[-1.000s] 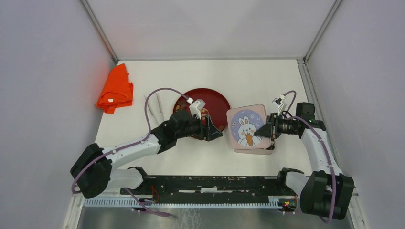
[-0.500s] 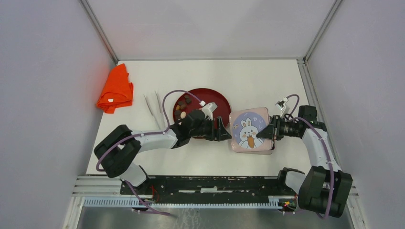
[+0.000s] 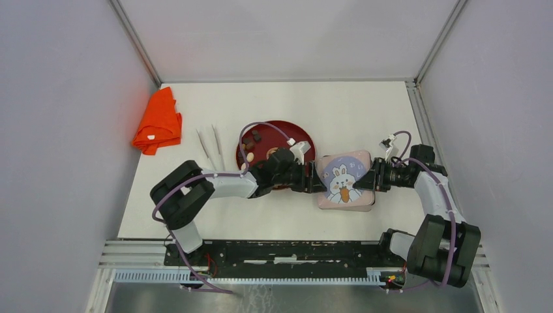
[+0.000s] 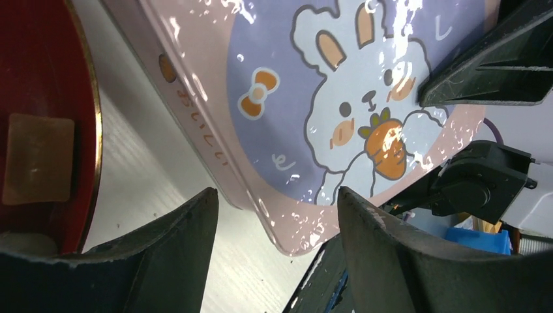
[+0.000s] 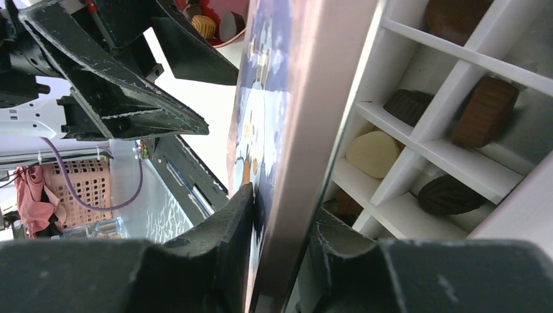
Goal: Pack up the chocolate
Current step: Close the box lid on the packing box.
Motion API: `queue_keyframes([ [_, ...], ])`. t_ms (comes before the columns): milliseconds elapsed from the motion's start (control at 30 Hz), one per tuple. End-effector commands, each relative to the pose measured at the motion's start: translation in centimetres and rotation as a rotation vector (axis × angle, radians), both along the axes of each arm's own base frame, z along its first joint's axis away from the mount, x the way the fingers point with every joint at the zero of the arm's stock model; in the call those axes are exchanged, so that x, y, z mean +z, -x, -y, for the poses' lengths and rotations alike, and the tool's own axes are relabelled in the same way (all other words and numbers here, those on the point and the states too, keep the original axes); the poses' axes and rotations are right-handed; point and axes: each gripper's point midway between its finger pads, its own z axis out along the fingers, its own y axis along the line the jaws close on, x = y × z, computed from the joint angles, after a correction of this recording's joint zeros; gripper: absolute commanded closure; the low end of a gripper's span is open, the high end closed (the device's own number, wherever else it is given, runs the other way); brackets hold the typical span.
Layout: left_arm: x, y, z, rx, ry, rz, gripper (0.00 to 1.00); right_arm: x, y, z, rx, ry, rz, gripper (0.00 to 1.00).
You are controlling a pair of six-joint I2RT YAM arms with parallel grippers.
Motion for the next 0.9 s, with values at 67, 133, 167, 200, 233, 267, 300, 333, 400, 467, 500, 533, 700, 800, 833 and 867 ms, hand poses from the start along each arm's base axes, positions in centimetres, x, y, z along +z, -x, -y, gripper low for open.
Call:
queue_keyframes([
  [67,2.2,-0.3,2.5,-0.043,0.057,0.024,0.29,-0.2,-1.3,1.6,0.017,0.110,0.058,0.59],
  [133,2.1,-0.3,2.6,-0.045,0.045,0.026,0.29,-0.6,-1.3,2.1,0.021,0.140,0.048,0.54],
  [167,2.0,-0.4,2.6,-0.044,0.038,0.028,0.29,-0.7,-1.4,2.1,0.017,0.144,0.042,0.53],
  [200,1.9,-0.5,2.7,-0.045,0.033,0.030,0.29,-0.8,-1.4,2.1,0.016,0.144,0.040,0.53],
  [233,1.8,-0.5,2.7,-0.045,0.027,0.029,0.30,-0.7,-1.5,2.2,0.016,0.147,0.041,0.52],
  [267,1.7,-0.6,2.7,-0.045,0.023,0.030,0.30,-0.6,-1.7,2.3,0.015,0.153,0.044,0.51],
  [300,1.6,-0.6,2.7,-0.047,0.018,0.030,0.30,-0.5,-2.0,2.5,0.016,0.162,0.047,0.50],
  [333,1.6,-0.6,2.7,-0.047,0.015,0.033,0.30,-0.3,-2.1,2.6,0.019,0.167,0.047,0.48],
  [400,1.4,-0.7,2.8,-0.049,0.007,0.033,0.30,-0.1,-2.5,3.0,0.019,0.185,0.048,0.45],
  [467,1.4,-0.9,2.9,-0.048,0.003,0.037,0.30,-0.2,-2.7,3.3,0.018,0.201,0.043,0.42],
  [500,1.4,-0.9,3.0,-0.050,0.001,0.039,0.30,-0.2,-2.8,3.4,0.018,0.208,0.040,0.42],
  [533,1.4,-1.0,3.0,-0.050,0.000,0.041,0.30,-0.2,-2.9,3.5,0.022,0.210,0.035,0.41],
  [700,1.8,-1.3,3.5,-0.057,0.001,0.049,0.30,-0.2,-3.7,4.4,0.039,0.248,0.030,0.38],
  [800,1.7,-1.5,3.6,-0.059,-0.010,0.053,0.30,-0.6,-3.8,5.0,0.039,0.269,0.008,0.33],
  [833,1.7,-1.5,3.6,-0.059,-0.013,0.055,0.30,-0.5,-4.1,5.2,0.040,0.274,0.012,0.32],
  [867,1.7,-1.6,3.6,-0.058,-0.016,0.057,0.30,-0.4,-4.3,5.3,0.045,0.279,0.022,0.31],
])
